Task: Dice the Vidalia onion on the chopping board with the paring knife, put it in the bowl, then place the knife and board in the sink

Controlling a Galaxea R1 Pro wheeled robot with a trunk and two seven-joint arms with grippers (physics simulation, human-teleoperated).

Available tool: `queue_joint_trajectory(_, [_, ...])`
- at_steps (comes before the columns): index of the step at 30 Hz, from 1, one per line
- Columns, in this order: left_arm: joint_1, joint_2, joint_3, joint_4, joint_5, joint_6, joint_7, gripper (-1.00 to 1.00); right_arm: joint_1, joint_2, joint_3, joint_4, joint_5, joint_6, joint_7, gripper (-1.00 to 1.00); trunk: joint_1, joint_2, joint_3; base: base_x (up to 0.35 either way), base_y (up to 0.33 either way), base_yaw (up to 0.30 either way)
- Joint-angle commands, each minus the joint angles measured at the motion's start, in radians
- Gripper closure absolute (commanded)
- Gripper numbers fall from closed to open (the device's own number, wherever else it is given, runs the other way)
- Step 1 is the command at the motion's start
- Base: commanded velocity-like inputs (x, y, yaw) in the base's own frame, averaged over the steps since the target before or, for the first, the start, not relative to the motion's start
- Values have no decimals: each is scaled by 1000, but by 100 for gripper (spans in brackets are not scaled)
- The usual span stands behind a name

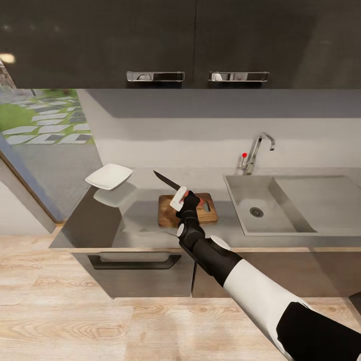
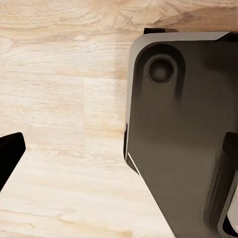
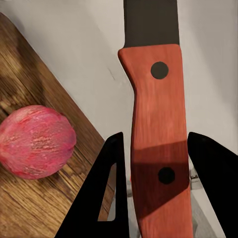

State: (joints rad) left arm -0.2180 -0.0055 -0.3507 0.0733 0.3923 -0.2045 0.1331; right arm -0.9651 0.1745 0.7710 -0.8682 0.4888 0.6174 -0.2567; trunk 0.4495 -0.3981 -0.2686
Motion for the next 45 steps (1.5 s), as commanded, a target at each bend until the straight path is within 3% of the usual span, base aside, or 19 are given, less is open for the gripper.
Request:
queue_joint_trajectory(1, [-1,-1,-9,3,7,-6,0,-100,-1,0,3,0,4,8,-2,100,1,-2,-2,0,0,0])
queue_joint_trajectory(8, [-1,-1,-8,3,7,-6,0,-100,-1,0,3,26,1,6,-1,100,1,-2,-2,0,0,0])
queue_joint_trajectory(19, [-1,-1,-9,3,7,-6,0,-100,1,-94,2,57,0,2,-1,100,1,-2,-2,0,0,0])
queue_joint_trajectory(23, [-1,-1,-10,3,7,-6,0,-100,2,-108,3,57,0,3,-1,100,1,-2,-2,0,-25,0])
queue_joint_trajectory(45, [-1,-1,-9,3,7,-6,0,-100,3,-82,9,60,-3,2,2,100,1,-2,-2,0,-68,0])
